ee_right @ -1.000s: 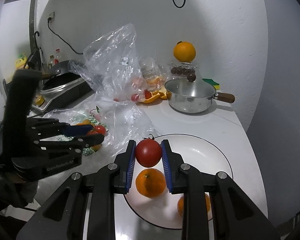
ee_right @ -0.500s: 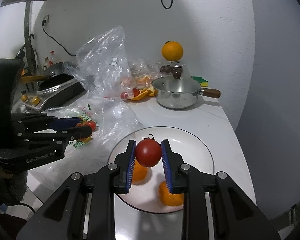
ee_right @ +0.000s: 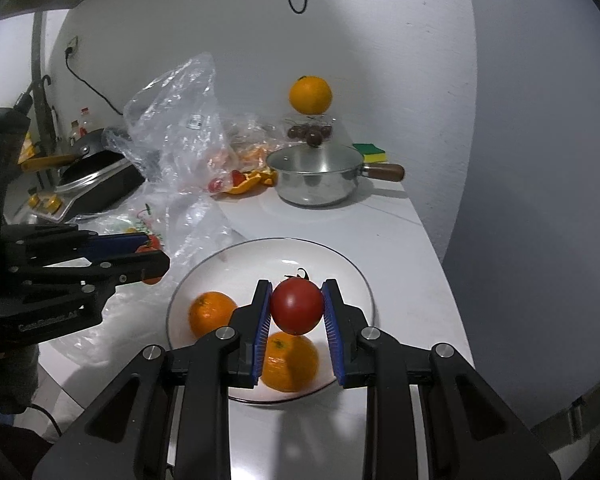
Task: Organize fruits
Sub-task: 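Carry the red tomato with the right gripper over the white plate, then lower the tomato beside the oranges and open the right gripper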
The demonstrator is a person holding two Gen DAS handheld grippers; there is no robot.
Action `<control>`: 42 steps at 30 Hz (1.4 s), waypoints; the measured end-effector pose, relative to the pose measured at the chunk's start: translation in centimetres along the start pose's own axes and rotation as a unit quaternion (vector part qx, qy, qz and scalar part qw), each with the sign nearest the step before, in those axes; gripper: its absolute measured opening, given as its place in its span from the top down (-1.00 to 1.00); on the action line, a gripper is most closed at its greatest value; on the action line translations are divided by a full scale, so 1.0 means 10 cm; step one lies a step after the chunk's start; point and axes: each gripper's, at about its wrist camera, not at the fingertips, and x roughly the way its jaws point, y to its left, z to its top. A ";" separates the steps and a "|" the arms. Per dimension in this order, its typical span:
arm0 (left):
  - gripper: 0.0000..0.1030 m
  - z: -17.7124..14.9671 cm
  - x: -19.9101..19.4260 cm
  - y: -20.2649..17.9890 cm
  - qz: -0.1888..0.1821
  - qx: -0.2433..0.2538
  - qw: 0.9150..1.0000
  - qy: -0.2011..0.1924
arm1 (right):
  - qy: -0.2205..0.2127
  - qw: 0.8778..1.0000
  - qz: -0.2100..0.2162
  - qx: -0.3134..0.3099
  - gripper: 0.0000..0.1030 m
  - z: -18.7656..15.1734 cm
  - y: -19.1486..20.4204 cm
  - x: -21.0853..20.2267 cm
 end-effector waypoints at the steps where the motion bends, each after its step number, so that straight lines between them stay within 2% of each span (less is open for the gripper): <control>1: 0.46 0.01 0.02 -0.04 -0.003 0.004 1.000 0.002 | 0.001 1.000 -0.001 0.001 0.47 -0.01 -0.03 0.00; 18: 0.46 -0.11 0.33 -0.41 -0.051 0.015 0.997 0.051 | 0.021 1.000 0.002 0.018 0.47 -0.17 -0.28 0.15; 42: 0.41 -0.16 0.40 -0.44 -0.059 0.008 0.996 0.068 | 0.053 0.998 0.015 0.031 0.47 -0.23 -0.32 0.43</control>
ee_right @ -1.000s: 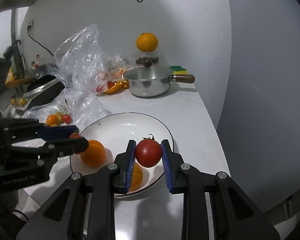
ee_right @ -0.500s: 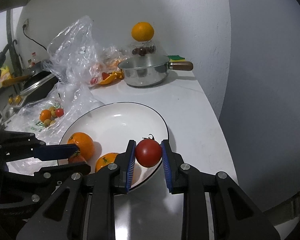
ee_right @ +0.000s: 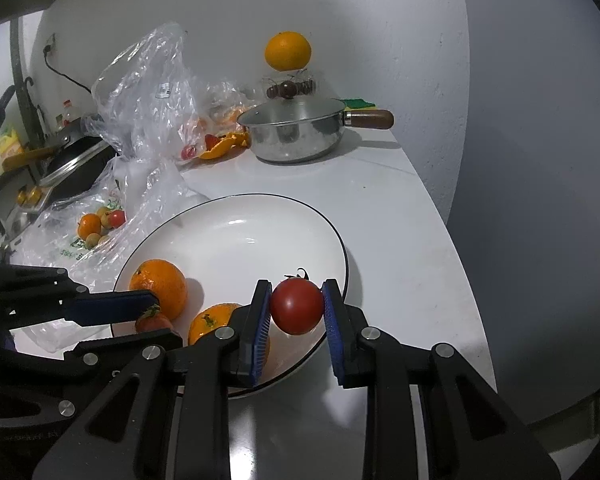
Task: Organize fruits
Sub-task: 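Lower the tomato beside the oranges and open the right gripper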
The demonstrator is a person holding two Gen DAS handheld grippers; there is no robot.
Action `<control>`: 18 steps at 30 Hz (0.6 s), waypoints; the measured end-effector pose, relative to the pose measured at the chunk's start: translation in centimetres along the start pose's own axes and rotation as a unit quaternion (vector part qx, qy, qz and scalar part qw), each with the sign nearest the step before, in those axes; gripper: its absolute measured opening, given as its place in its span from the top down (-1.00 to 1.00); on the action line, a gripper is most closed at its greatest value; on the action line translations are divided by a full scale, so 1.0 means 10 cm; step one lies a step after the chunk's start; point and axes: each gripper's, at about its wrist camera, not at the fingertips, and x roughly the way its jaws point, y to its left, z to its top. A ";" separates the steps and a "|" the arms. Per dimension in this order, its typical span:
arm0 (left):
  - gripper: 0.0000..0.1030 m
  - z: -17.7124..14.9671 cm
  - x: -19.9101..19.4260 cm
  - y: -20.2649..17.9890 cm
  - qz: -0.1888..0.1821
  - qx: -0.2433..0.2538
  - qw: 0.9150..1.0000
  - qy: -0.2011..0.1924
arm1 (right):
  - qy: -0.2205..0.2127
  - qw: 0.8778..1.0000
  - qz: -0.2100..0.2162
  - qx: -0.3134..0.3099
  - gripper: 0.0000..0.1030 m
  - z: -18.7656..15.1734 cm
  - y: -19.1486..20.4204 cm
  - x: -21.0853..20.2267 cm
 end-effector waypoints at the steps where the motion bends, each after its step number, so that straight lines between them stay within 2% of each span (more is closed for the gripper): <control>1: 0.40 0.00 -0.01 0.00 -0.005 -0.001 1.000 -0.001 | 0.002 1.000 0.000 0.000 0.47 0.00 0.01 0.00; 10: 0.35 -0.03 -0.13 0.04 -0.005 -0.005 1.000 -0.015 | 0.009 1.000 -0.008 0.001 0.45 0.02 0.07 -0.02; 11: 0.26 -0.04 -0.15 0.04 -0.005 -0.006 1.000 -0.017 | 0.009 1.000 -0.010 0.001 0.45 0.03 0.08 -0.03; 12: 0.07 -0.04 -0.17 0.05 -0.005 -0.008 1.000 -0.019 | 0.010 1.000 -0.011 0.002 0.44 0.03 0.08 -0.03; 13: 0.00 -0.05 -0.20 0.07 -0.003 -0.011 1.000 -0.023 | 0.009 1.000 -0.011 0.002 0.44 0.04 0.09 -0.04; 18: -0.01 -0.10 -0.30 0.13 0.002 -0.017 0.999 -0.032 | 0.004 1.000 -0.012 -0.002 0.44 0.06 0.18 -0.10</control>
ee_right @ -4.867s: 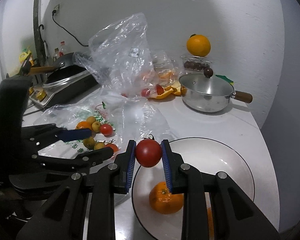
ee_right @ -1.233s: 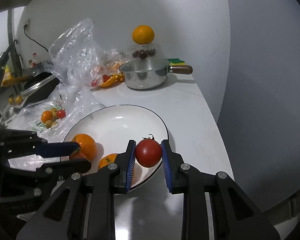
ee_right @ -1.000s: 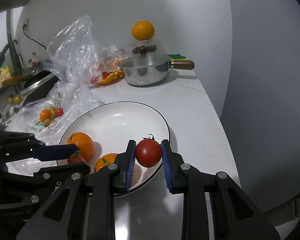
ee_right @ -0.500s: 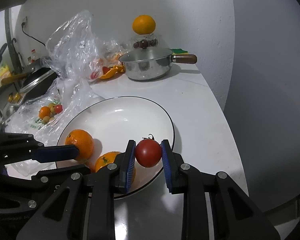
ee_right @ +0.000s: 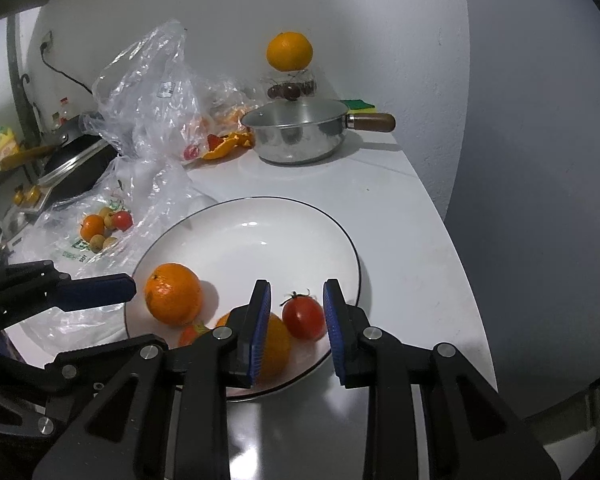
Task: Organize fruits
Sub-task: 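Lower the tomato beside the oranges and open the right gripper, then move both grippers back over the plastic bag toward the small yellow fruits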
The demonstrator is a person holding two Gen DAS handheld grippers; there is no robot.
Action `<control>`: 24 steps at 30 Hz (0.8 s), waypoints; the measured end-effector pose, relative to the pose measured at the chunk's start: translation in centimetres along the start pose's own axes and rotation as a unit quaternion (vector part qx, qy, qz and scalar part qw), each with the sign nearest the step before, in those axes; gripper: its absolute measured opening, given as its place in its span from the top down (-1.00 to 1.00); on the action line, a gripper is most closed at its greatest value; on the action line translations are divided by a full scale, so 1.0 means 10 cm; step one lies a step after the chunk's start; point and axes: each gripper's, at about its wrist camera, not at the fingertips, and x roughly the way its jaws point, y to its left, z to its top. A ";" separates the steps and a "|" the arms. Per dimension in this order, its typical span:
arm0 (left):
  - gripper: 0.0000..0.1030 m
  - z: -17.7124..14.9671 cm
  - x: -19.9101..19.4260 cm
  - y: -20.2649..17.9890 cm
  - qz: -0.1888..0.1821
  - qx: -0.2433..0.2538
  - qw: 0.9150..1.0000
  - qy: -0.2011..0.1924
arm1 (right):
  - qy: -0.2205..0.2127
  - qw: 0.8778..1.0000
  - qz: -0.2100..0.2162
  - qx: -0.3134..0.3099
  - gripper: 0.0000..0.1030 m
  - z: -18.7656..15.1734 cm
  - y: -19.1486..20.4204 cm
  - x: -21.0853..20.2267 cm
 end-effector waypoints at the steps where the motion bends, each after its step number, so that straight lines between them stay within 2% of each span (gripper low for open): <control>1: -0.01 -0.01 -0.02 0.01 0.001 -0.001 1.000 -0.001 | -0.002 1.000 0.000 -0.001 0.44 0.01 0.02 -0.01; 12: -0.01 -0.10 -0.27 0.26 0.030 -0.023 0.999 -0.018 | -0.020 1.000 0.003 -0.018 0.42 0.09 0.31 -0.18; 14: -0.01 -0.13 -0.33 0.33 0.036 -0.028 0.999 -0.023 | -0.021 1.000 0.004 -0.021 0.27 0.11 0.37 -0.19; 24: -0.02 -0.28 -0.56 0.62 0.059 -0.051 0.996 -0.038 | -0.025 0.999 0.009 -0.043 0.26 0.16 0.71 -0.24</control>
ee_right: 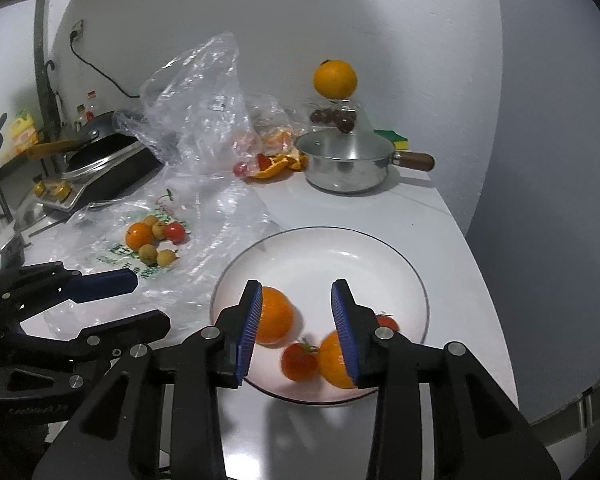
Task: Organize fruits
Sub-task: 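Move both grippers back over the plastic bag toward the small yellow fruits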
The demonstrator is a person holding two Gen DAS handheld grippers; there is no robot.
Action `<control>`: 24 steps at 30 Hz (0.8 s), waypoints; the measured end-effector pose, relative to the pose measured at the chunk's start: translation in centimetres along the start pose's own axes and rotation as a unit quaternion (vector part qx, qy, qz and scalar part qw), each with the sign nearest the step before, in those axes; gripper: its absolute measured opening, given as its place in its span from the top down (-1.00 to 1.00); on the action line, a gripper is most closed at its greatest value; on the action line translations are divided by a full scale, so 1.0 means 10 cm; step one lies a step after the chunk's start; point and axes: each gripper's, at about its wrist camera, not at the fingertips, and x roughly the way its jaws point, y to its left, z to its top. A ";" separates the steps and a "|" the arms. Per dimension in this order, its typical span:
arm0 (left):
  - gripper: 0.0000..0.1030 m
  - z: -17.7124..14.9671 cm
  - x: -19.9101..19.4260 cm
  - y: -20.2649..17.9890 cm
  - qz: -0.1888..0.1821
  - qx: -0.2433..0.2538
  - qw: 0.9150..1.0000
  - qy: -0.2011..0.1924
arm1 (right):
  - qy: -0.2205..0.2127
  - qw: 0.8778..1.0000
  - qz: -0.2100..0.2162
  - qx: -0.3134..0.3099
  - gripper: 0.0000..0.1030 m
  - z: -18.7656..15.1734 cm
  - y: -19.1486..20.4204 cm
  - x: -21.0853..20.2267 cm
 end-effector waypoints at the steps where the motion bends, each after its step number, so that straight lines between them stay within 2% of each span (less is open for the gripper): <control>1: -0.02 -0.01 -0.03 0.05 0.004 -0.003 1.000 -0.002 | 0.000 1.000 0.001 -0.003 0.26 0.01 0.05 0.00; 24: -0.02 -0.26 -0.30 0.84 0.048 -0.059 0.997 -0.027 | 0.005 0.998 0.032 -0.057 0.26 0.18 0.94 0.15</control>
